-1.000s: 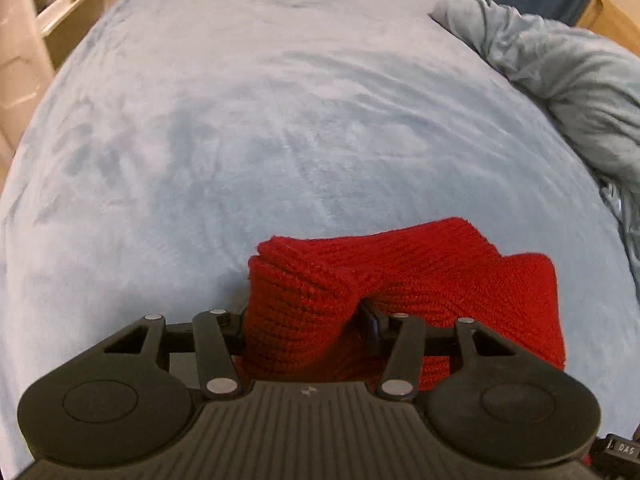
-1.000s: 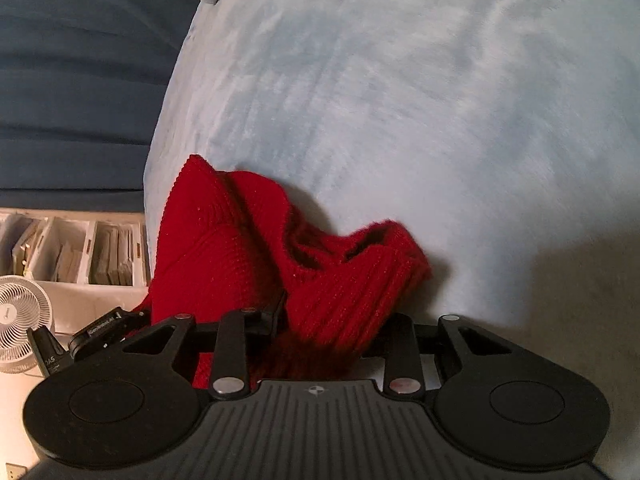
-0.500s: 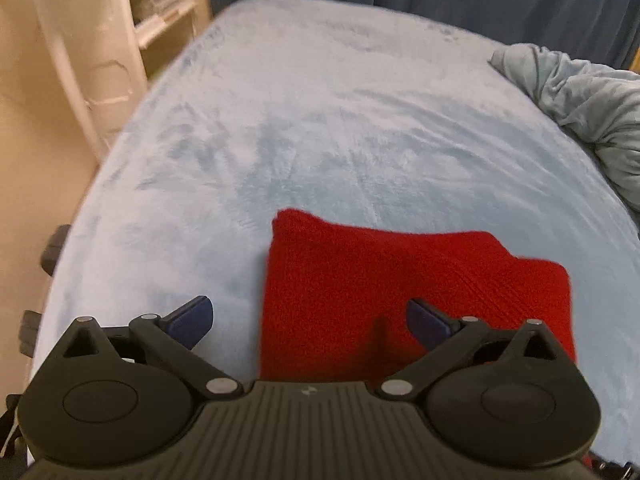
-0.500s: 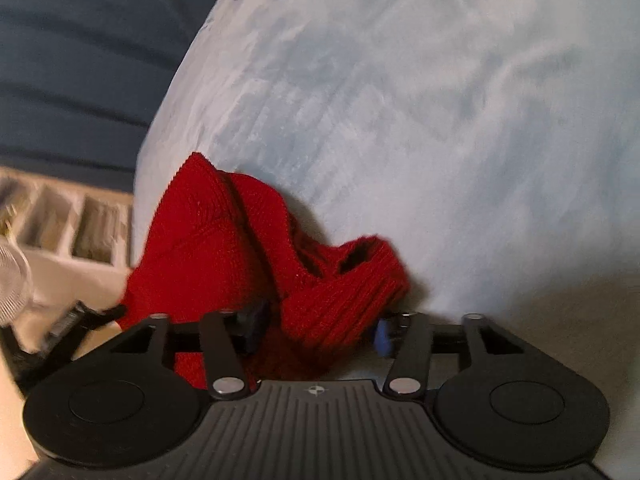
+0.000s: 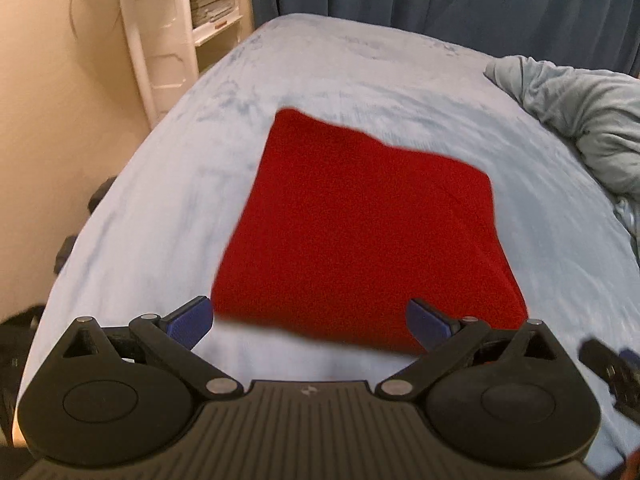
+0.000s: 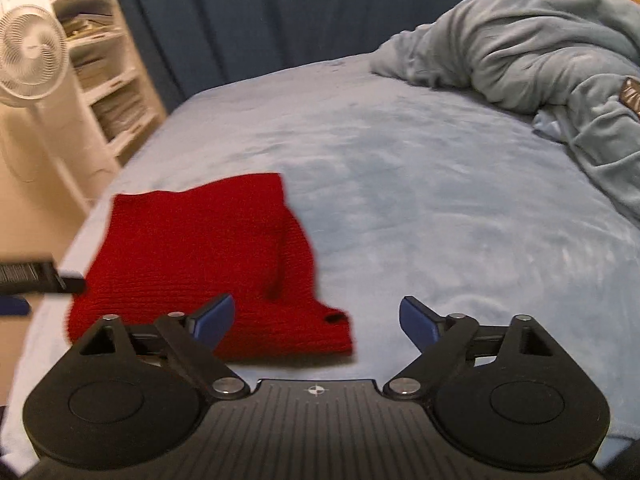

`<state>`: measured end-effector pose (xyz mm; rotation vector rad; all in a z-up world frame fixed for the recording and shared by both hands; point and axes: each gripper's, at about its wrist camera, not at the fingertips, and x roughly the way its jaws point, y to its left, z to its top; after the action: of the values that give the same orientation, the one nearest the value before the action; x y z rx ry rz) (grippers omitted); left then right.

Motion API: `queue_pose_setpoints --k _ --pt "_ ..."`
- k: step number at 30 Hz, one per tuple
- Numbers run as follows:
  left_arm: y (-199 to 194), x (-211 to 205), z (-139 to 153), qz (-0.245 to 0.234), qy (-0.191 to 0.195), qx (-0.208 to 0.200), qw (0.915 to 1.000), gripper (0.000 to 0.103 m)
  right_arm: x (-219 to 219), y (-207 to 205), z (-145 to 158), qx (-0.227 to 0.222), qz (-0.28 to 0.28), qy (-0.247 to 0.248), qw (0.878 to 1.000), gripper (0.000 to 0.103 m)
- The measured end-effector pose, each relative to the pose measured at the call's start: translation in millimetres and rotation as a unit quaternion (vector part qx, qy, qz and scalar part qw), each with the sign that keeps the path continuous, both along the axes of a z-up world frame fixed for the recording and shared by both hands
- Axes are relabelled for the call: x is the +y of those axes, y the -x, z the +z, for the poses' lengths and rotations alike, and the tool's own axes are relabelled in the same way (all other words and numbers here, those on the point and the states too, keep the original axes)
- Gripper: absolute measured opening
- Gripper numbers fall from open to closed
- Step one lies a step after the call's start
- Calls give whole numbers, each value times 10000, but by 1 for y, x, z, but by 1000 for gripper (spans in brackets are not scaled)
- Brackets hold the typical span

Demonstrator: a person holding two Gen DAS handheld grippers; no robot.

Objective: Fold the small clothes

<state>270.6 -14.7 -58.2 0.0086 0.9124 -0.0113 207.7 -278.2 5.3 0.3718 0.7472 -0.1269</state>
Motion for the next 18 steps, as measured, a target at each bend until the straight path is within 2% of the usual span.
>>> queue_pose_setpoints --k 2,7,18 --pt "19 0 4 48 20 -5 10000 103 3 2 7 111 139 -18 9998 96" --pt "52 4 16 43 47 -41 10000 103 21 16 28 209 484 284 9982 99" --pt "85 11 44 -82 99 -270 9996 103 52 52 66 21 744 503 9960 100"
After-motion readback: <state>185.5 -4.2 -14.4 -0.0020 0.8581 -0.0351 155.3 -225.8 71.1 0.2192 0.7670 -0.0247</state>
